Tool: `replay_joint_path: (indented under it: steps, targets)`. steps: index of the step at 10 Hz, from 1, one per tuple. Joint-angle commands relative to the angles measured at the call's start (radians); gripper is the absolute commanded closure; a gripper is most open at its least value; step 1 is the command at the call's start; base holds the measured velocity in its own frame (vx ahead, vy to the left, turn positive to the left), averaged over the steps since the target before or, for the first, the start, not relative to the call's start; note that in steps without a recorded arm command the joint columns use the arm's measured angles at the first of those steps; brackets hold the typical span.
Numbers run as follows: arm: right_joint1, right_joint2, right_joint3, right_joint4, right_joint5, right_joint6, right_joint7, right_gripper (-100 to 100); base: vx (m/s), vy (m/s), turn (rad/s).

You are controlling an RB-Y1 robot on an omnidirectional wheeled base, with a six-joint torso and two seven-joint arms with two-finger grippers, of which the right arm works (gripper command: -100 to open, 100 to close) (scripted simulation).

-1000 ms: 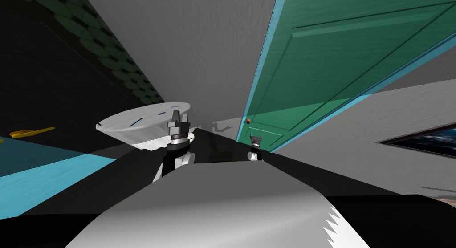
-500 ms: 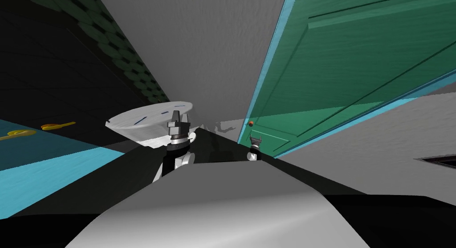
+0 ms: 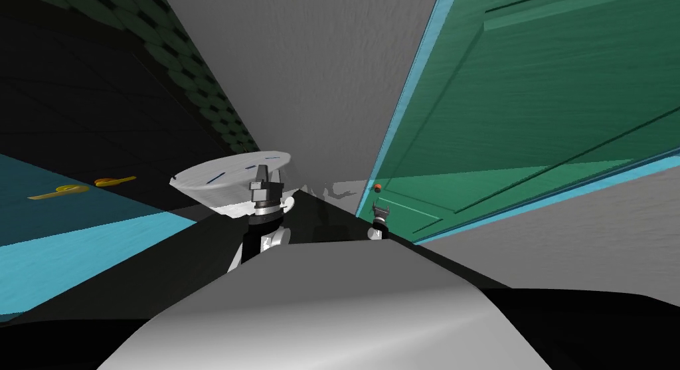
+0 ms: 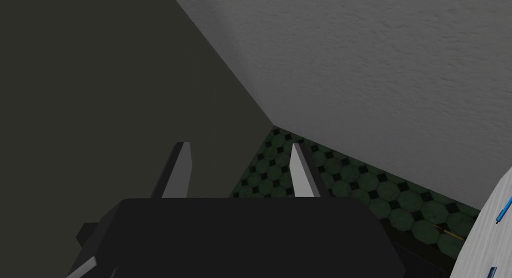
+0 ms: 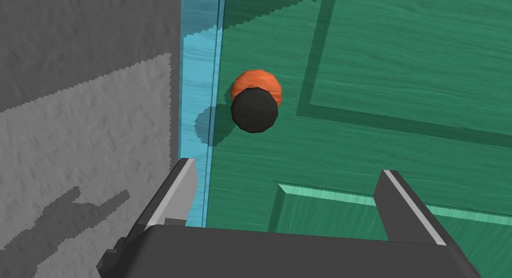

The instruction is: Pull the door open

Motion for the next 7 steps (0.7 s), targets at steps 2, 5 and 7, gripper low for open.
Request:
replay_joint_path:
  steps: [2,5,7]
  targets:
    - [-0.016,0.003,-0.001,0.047,-0.018,-0.013,-0.031,-100,0.057,-0.049,0.085]
    - [-0.04,0.005,-0.003,0.114,-0.046,-0.03,-0.076,-100,0.068,-0.059,0.118]
    - [-0.052,0.007,-0.005,0.148,-0.06,-0.038,-0.098,-100,0.06,-0.052,0.09]
